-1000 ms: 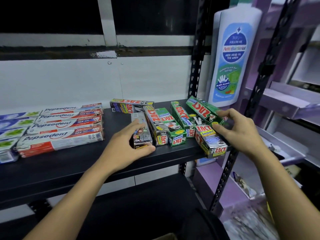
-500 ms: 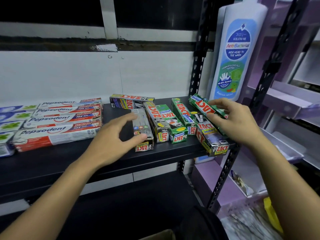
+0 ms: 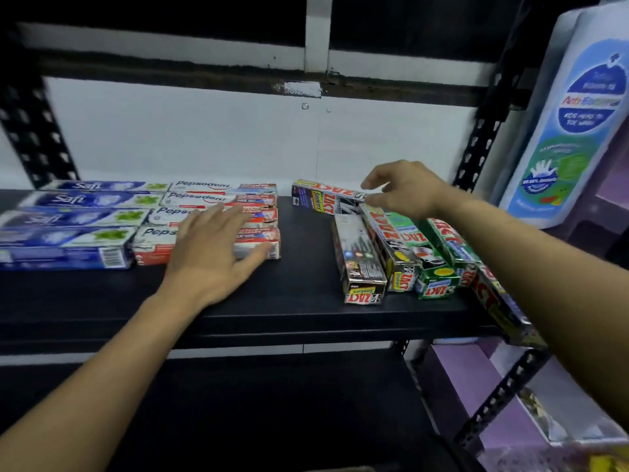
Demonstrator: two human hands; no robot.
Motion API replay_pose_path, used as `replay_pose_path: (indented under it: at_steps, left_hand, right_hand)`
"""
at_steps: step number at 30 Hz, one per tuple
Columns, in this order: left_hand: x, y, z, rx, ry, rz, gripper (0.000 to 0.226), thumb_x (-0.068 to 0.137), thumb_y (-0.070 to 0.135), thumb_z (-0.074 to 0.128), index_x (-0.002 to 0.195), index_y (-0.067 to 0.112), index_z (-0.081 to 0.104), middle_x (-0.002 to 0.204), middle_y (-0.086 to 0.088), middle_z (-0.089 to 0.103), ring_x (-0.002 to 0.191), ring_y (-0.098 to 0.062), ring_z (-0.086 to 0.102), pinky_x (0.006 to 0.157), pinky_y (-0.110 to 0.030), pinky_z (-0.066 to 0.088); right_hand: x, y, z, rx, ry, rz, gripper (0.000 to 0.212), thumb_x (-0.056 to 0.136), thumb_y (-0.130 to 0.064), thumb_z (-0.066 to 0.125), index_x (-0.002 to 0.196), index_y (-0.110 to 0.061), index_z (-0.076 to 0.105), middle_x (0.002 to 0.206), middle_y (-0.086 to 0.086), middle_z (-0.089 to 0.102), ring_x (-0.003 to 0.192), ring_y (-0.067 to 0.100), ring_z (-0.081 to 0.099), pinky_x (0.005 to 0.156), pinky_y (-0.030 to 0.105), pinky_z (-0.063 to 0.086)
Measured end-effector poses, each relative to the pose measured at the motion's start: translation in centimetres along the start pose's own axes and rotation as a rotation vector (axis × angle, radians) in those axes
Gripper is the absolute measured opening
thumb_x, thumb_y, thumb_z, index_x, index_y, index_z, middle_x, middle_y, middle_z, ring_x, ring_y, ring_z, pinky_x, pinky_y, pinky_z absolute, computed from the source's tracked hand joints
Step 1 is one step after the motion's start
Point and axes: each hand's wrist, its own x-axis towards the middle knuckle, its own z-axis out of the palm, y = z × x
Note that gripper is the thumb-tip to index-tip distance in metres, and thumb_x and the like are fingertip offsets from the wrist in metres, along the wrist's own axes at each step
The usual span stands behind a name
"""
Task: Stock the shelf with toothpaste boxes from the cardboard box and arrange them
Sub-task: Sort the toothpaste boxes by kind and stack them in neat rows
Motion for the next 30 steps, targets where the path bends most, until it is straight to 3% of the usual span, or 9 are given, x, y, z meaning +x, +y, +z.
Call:
replay_pose_path:
  at_steps: [5,10,15,20,25,27,30]
  left_hand:
    - [0.2,0.2,0.3,0.019,-0.053,-0.033,0.084,0.083,0.077,0.016,0.151,0.031,0.035,0.161,0.008,0.027,0.15,-0.015,0.017,0.122,-0.04,0.005]
    - [0.2,0.3,0.3,0.029,-0.064,-0.037,0.083,0.083,0.078,0.018,0.15,0.031,0.037,0.159,0.01,0.03,0.148,-0.012,0.02,0.121,-0.037,0.005]
    - [0.5,0.3,0.6,0.036,-0.043,-0.044,0.085,0.082,0.081,0.017,0.148,0.032,0.039,0.158,0.011,0.031,0.147,-0.011,0.021,0.119,-0.034,0.006]
    - [0.5,0.4,0.6,0.029,-0.044,-0.044,0.092,0.077,0.083,0.009,0.149,0.033,0.036,0.159,0.014,0.029,0.147,-0.009,0.019,0.121,-0.035,0.007]
    - [0.4,0.3,0.6,0.016,-0.037,-0.049,0.091,0.078,0.084,0.012,0.149,0.032,0.037,0.158,0.014,0.029,0.147,-0.009,0.02,0.121,-0.035,0.007]
    - [0.4,0.4,0.6,0.015,-0.038,-0.051,0.092,0.077,0.084,0.012,0.148,0.032,0.038,0.158,0.014,0.03,0.146,-0.008,0.02,0.121,-0.034,0.008]
    - [0.4,0.5,0.5,0.004,-0.045,-0.055,0.094,0.076,0.085,0.011,0.148,0.031,0.039,0.158,0.014,0.031,0.146,-0.008,0.02,0.121,-0.035,0.008]
  right_hand:
    - [5.6,-1.7,2.6,-0.114,-0.047,-0.011,0.033,0.091,-0.033,0.065,0.12,-0.017,0.065,0.122,0.003,0.066,0.107,0.022,0.061,0.093,0.032,0.047]
    - [10.4,-1.6,5.2,-0.333,-0.149,0.011,0.037,0.083,-0.037,0.071,0.115,-0.022,0.063,0.118,0.006,0.066,0.106,0.027,0.058,0.093,0.039,0.049]
    - [13.3,-0.6,5.5,-0.311,-0.176,0.014,0.037,0.082,-0.034,0.076,0.114,-0.021,0.062,0.105,-0.002,0.061,0.093,0.019,0.051,0.087,0.032,0.045]
    - [14.5,-0.1,4.8,-0.218,-0.286,-0.003,0.024,0.093,-0.023,0.064,0.117,-0.02,0.063,0.114,0.001,0.066,0.096,0.019,0.057,0.083,0.029,0.041]
    - [15.1,0.1,5.2,-0.157,-0.323,0.014,0.025,0.097,-0.014,0.052,0.116,-0.02,0.066,0.112,0.0,0.069,0.095,0.016,0.059,0.083,0.03,0.041]
    - [15.2,-0.2,5.5,-0.104,-0.335,0.037,0.024,0.096,-0.027,0.057,0.117,-0.02,0.067,0.111,-0.002,0.069,0.097,0.017,0.059,0.089,0.034,0.044]
    - [15.1,-0.7,5.7,-0.146,-0.409,0.057,0.059,0.085,-0.05,0.069,0.136,-0.027,0.053,0.13,-0.004,0.057,0.121,0.023,0.053,0.108,0.041,0.037]
